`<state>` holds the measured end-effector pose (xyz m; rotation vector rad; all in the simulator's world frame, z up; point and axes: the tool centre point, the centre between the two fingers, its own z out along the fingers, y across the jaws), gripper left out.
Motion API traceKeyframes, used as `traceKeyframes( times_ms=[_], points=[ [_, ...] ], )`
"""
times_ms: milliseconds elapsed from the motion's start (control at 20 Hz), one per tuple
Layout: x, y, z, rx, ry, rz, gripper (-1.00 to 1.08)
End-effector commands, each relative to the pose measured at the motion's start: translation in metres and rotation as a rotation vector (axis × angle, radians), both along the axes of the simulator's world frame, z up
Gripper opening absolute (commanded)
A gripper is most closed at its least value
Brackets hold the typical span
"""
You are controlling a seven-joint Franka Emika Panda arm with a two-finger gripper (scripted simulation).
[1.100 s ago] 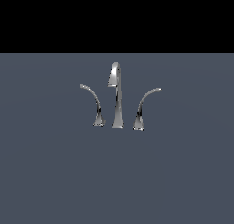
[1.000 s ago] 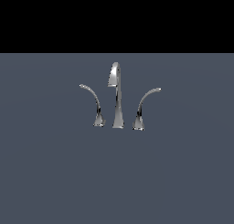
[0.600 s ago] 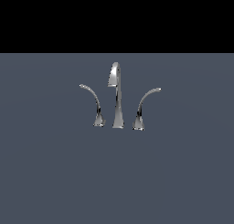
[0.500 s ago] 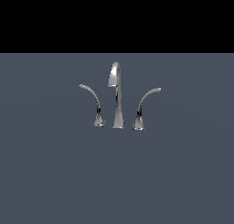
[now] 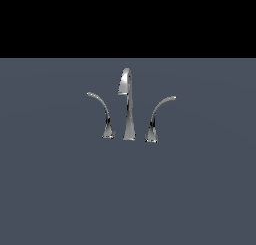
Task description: Turn on the faucet by rotating a designated handle.
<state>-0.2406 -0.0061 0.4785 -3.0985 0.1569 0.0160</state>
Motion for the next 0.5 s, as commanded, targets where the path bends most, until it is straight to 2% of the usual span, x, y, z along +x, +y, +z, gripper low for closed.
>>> traceKeyframes(
  times_ms=[0,450],
  points=[
    [0.007,0.002,-0.002,0.013,0.003,-0.023,-1.00],
    [0.050,0.013,-0.017,0.083,0.030,-0.171,-1.00]
  ],
)
